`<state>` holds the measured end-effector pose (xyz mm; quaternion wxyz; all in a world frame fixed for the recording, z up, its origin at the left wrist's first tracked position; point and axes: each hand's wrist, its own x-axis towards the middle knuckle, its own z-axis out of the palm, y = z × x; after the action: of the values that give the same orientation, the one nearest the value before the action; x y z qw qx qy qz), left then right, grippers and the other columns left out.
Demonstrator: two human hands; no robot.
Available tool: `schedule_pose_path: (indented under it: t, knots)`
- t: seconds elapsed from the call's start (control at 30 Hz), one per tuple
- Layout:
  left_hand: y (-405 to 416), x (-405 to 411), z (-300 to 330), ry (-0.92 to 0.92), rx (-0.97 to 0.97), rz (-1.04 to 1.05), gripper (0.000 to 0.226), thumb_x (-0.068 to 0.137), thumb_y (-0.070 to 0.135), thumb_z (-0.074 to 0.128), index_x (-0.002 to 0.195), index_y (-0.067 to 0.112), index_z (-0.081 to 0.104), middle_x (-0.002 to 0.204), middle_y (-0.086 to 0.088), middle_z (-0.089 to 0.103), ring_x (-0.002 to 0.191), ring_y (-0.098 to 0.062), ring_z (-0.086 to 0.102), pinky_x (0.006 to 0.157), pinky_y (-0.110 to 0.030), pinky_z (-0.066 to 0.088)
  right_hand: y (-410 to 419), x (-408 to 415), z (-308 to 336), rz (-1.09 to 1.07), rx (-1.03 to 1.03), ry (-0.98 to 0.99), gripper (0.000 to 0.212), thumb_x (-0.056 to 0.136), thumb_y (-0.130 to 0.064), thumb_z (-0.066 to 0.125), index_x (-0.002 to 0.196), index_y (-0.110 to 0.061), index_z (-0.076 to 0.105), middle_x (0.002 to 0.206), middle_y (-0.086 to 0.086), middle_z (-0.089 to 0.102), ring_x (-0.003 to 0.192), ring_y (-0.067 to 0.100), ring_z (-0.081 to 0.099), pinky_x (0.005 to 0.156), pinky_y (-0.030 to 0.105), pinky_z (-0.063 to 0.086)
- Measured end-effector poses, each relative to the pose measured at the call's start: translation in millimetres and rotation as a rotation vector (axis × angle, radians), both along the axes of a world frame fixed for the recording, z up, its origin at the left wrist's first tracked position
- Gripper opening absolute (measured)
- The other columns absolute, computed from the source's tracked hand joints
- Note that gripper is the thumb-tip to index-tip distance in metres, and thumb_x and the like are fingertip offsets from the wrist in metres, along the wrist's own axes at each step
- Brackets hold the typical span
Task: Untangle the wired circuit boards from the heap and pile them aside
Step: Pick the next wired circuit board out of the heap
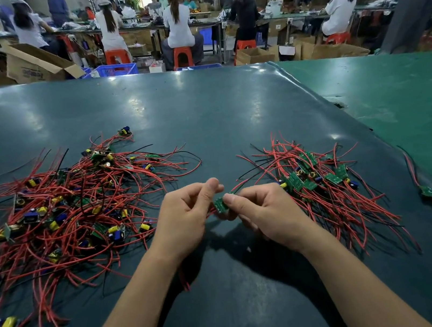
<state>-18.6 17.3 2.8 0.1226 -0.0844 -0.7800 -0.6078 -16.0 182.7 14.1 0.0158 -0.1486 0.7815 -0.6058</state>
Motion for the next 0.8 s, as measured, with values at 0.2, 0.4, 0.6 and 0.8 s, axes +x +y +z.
schedule_pose_path:
  t: [0.2, 0.4, 0.6, 0.8]
  knots:
    - [-20, -9, -5, 0.246, -0.375, 0.434, 0.041, 0.097, 0.034, 0.058, 0.067, 0.010, 0.072, 0.041, 0.005, 0.046, 0.043, -0.023, 0.047, 0.051, -0.037, 0.041, -3, -3, -6, -0.093, -0.132, 0.011, 0.033, 0.093, -0.024, 0.066, 0.062, -0.015, 0.066, 0.045, -0.006, 0.047, 0.033, 0.005, 0.035, 0.035, 0.014, 0.026]
    - [-22, -7, -3, 0.202, -0.275, 0.375, 0.057, 0.098, 0.051, 0.048, 0.063, 0.015, 0.075, 0.036, 0.016, 0.048, 0.034, 0.000, 0.043, 0.049, -0.015, 0.034, 6, -10, -4, -0.264, -0.239, 0.101, 0.038, 0.092, -0.023, 0.067, 0.055, -0.016, 0.065, 0.043, -0.006, 0.048, 0.036, 0.003, 0.038, 0.038, 0.014, 0.029]
    - [-26, -2, -4, 0.293, -0.375, 0.238, 0.052, 0.092, 0.049, 0.051, 0.063, 0.012, 0.075, 0.041, 0.023, 0.049, 0.034, -0.003, 0.042, 0.048, -0.020, 0.033, 19, -18, 3, -0.643, -0.542, 0.106, 0.036, 0.096, -0.024, 0.062, 0.062, -0.013, 0.060, 0.047, -0.003, 0.050, 0.033, 0.007, 0.034, 0.033, 0.015, 0.024]
    - [-37, -11, -10, 0.236, -0.649, 0.726, 0.023, 0.091, 0.036, 0.063, 0.088, 0.015, 0.073, 0.083, -0.007, 0.065, 0.085, -0.033, 0.056, 0.066, -0.036, 0.041, 22, -21, 1, -0.836, -0.937, -0.213, 0.028, 0.099, -0.028, 0.058, 0.077, -0.011, 0.060, 0.060, 0.000, 0.067, 0.035, 0.002, 0.044, 0.035, 0.015, 0.037]
